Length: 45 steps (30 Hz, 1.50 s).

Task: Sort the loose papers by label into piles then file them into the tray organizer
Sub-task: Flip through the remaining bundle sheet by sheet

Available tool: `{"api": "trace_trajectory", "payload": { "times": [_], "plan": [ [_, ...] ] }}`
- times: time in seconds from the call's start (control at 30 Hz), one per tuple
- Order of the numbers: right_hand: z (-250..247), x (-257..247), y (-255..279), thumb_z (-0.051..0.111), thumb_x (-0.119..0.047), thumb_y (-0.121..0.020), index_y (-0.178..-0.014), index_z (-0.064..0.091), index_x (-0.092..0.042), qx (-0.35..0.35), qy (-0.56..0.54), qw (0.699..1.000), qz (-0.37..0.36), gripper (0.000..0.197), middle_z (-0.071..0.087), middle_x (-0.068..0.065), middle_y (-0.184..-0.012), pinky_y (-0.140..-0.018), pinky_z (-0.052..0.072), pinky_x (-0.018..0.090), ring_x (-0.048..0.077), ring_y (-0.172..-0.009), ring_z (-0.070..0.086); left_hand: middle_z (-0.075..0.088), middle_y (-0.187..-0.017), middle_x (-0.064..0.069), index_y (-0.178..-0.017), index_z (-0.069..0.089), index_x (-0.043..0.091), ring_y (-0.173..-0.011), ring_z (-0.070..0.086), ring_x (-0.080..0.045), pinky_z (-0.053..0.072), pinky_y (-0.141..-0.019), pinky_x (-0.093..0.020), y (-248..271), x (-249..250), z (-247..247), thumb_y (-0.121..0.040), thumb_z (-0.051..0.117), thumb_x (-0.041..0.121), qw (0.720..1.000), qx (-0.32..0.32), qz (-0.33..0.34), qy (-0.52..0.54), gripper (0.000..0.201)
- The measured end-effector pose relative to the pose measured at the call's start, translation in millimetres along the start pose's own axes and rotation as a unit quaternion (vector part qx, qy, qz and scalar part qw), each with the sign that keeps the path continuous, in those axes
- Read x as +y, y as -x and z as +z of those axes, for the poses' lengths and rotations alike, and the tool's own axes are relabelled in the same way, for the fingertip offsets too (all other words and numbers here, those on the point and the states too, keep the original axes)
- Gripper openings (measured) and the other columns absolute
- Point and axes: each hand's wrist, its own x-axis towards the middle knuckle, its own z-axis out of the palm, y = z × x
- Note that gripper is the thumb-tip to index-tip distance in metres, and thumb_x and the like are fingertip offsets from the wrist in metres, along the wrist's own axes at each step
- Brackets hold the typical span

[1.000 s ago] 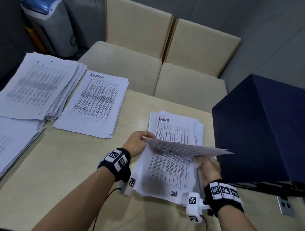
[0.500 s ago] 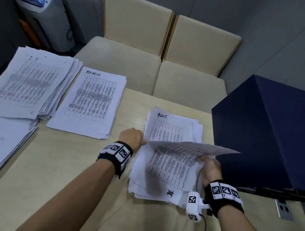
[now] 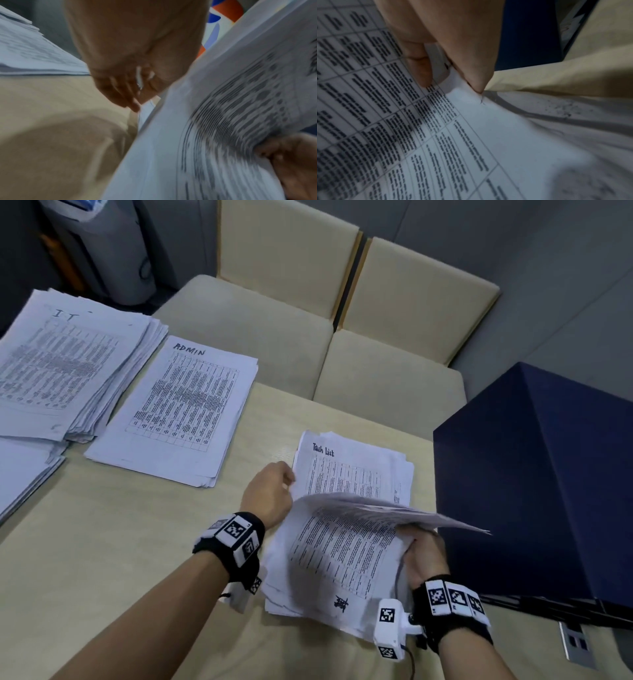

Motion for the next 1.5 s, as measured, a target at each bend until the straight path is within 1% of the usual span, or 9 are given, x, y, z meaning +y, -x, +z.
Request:
{"api": "trace_trajectory", "payload": {
  "times": [0.13, 0.3, 0.5, 0.67, 0.87, 1.0, 1.1, 1.37, 1.5],
  "plan": [
    [-4, -1, 3, 0.045, 0.004, -0.099, -0.093, 0.059, -0.011, -0.006, -0.022, 1.000, -0.009, 0.022, 0.064, 0.006, -0.080, -0.046, 0.051, 0.018, 0.008, -0.055, 0.067, 0.063, -0.080, -0.004, -0.083, 0.057, 0.011, -0.075, 0.061, -0.026, 0.045, -0.062, -0.031, -5, -2, 15, -0.088, 0.067, 0.042, 0.986, 0.002, -0.083, -0.144, 0.033],
    [-6, 0, 6, 0.057, -0.019, -0.075, -0.093, 0.066, -0.017, -0.044, 0.022, 0.999, -0.006, 0.021, 0.064, 0.023, -0.121, -0.095, 0.049, 0.047, 0.037, -0.103, 0.062, 0.063, -0.079, -0.007, -0.079, 0.062, 0.011, -0.069, 0.057, -0.025, 0.045, -0.061, -0.030, -10, 1, 13, -0.100, 0.050, 0.039, 0.965, -0.023, -0.030, -0.260, 0.037],
    [-17, 1, -3, 0.054, -0.021, -0.104, -0.124, 0.067, -0.011, -0.045, -0.051, 0.994, 0.080, 0.026, 0.067, 0.010, -0.127, -0.066, 0.055, 0.034, 0.028, -0.094, 0.066, 0.041, -0.051, 0.005, -0.058, 0.038, 0.019, -0.043, 0.037, -0.012, 0.024, -0.044, -0.026, -3, 16, -11, -0.104, 0.033, 0.050, 0.941, 0.010, 0.111, -0.321, 0.056],
    [9, -10, 17, 0.048, -0.007, -0.101, -0.130, 0.053, 0.017, -0.004, -0.073, 0.980, 0.183, 0.038, 0.053, 0.031, -0.136, -0.067, 0.060, 0.026, 0.018, -0.091, 0.072, 0.061, -0.067, -0.010, -0.081, 0.055, 0.010, -0.061, 0.050, -0.030, 0.041, -0.057, -0.037, -8, 4, -6, -0.094, 0.051, 0.003, 0.983, -0.018, 0.157, -0.092, 0.015],
    [-8, 3, -5, 0.062, 0.017, -0.076, -0.099, 0.072, -0.001, -0.008, -0.026, 1.000, -0.008, 0.031, 0.076, 0.012, -0.082, -0.068, 0.055, 0.034, 0.041, -0.097, 0.069, 0.072, -0.084, -0.009, -0.077, 0.072, 0.004, -0.080, 0.067, -0.007, 0.053, -0.075, -0.023, 2, 17, -10, -0.076, 0.041, -0.025, 0.972, -0.147, 0.048, 0.178, 0.042],
    [-5, -1, 5, 0.056, 0.017, -0.079, -0.089, 0.067, -0.002, 0.001, -0.004, 1.000, -0.009, 0.024, 0.073, 0.007, -0.065, -0.052, 0.053, 0.027, 0.027, -0.065, 0.070, 0.066, -0.103, -0.002, -0.091, 0.063, 0.018, -0.094, 0.063, -0.020, 0.050, -0.082, -0.032, -4, 6, 9, -0.091, 0.058, 0.007, 0.999, 0.021, -0.045, 0.022, 0.011],
    [-7, 2, -2, 0.050, 0.016, -0.084, -0.090, 0.065, -0.005, 0.029, -0.013, 0.999, -0.027, 0.026, 0.069, 0.010, -0.070, -0.052, 0.052, 0.027, 0.025, -0.066, 0.068, 0.062, -0.085, -0.005, -0.084, 0.055, 0.014, -0.080, 0.060, -0.026, 0.046, -0.067, -0.032, -7, 2, 17, -0.089, 0.069, 0.038, 0.990, -0.003, -0.101, -0.103, 0.028],
    [-10, 2, -8, 0.047, 0.007, -0.094, -0.085, 0.065, -0.011, 0.020, -0.022, 0.999, -0.022, 0.026, 0.072, 0.013, -0.085, -0.060, 0.052, 0.026, 0.025, -0.083, 0.065, 0.055, -0.075, -0.003, -0.085, 0.062, 0.011, -0.071, 0.052, -0.024, 0.041, -0.063, -0.030, -14, 15, -3, -0.102, 0.044, 0.041, 0.950, -0.048, 0.004, -0.308, 0.040],
    [-4, 5, -11, 0.059, 0.006, -0.091, -0.098, 0.074, -0.005, 0.005, -0.041, 0.999, -0.023, 0.021, 0.077, 0.012, -0.091, -0.077, 0.057, 0.034, 0.031, -0.091, 0.070, 0.043, -0.055, 0.004, -0.064, 0.047, 0.017, -0.058, 0.045, -0.023, 0.029, -0.054, -0.030, -11, 22, -18, -0.096, 0.055, 0.015, 0.970, -0.075, 0.129, -0.190, 0.033]
  ]
}}
